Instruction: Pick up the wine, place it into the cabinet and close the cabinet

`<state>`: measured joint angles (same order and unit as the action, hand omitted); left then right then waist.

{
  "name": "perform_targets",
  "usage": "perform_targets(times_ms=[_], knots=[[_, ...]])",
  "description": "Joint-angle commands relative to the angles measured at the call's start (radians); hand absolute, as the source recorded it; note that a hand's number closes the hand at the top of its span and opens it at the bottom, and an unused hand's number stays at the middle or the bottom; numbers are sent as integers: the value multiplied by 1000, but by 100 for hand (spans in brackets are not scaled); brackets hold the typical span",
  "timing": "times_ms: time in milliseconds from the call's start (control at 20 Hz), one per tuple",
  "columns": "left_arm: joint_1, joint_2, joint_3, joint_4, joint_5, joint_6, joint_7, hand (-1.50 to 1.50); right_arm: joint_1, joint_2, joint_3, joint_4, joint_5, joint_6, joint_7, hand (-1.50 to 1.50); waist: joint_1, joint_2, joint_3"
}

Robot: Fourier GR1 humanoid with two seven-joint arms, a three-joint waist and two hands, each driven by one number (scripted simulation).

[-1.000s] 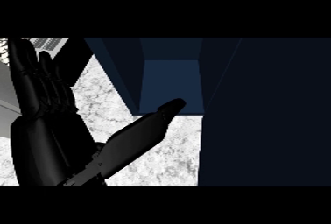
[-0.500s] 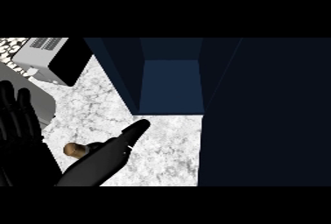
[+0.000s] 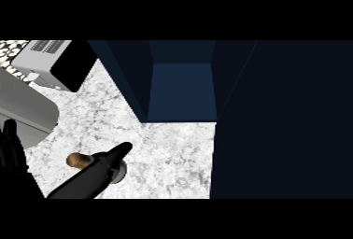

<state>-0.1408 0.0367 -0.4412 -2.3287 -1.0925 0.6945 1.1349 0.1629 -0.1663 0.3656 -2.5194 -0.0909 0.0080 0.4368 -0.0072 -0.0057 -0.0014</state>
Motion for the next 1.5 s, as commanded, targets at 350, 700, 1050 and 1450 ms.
perform_targets(times_ms=[350,700,1050,1450], knots=[[278,46,-54,37,202,185,-149,-150,-2,-34,-45,-241,-80,-19,148,-150,-4,1,-1],[339,146,-25,124,453,281,-331,-150,-32,-2,20,-233,3,-60,150,-150,-7,0,-3],[330,177,53,273,666,340,-510,-150,9,-43,-45,-227,-68,-19,105,-150,-15,2,-2],[424,201,98,355,930,326,-787,-150,2,-55,-61,-220,-66,-17,113,-150,1,-1,-3]])
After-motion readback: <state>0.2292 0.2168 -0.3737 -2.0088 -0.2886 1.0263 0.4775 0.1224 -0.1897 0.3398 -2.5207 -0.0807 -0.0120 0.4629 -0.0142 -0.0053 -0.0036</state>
